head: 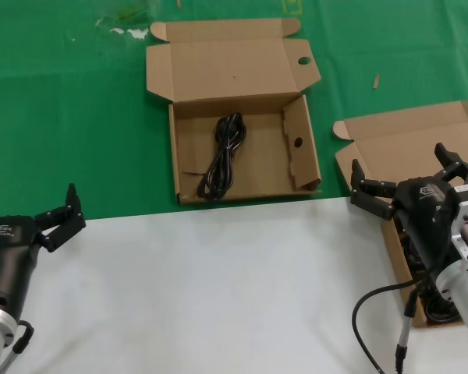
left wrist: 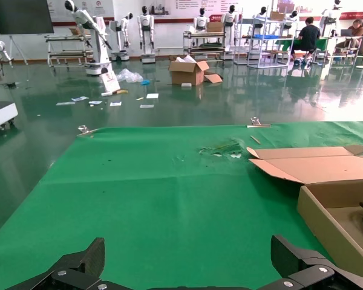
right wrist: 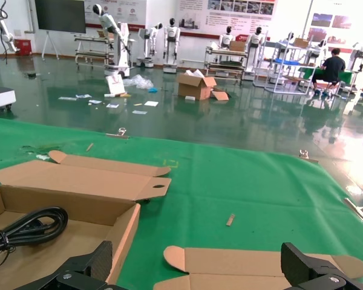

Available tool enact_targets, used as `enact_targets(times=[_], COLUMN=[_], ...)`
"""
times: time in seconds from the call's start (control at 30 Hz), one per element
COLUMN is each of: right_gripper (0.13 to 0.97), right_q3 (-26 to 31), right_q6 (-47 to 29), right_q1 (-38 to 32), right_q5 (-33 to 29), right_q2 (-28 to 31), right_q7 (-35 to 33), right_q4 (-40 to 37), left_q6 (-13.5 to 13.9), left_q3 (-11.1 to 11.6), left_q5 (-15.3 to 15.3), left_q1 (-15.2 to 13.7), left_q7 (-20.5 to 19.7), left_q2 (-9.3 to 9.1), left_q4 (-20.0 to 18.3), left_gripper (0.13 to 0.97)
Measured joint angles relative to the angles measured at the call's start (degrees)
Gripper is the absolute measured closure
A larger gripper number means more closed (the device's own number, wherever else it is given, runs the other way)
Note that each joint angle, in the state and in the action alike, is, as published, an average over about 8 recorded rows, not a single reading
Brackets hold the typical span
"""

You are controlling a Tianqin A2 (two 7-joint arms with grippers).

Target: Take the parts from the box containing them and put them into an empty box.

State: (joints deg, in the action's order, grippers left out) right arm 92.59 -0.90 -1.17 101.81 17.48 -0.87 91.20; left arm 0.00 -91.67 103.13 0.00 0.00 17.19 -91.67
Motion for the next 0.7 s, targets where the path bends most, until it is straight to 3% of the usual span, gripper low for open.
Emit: enact_targets(times=[0.7], right_gripper=[0.129], right_q3=[0.00], right_q6=[0.00], right_q1=[0.00], right_q5=[0.00], right_q2=[0.00], right_q7=[0.00], right_q4=[0.00], left_q6=[0.00], left_q3=[0.00], left_q5=[0.00], left_q1=[0.00], left_q7=[0.00], left_q2=[0.00], left_q4=[0.00], left_gripper=[0.132])
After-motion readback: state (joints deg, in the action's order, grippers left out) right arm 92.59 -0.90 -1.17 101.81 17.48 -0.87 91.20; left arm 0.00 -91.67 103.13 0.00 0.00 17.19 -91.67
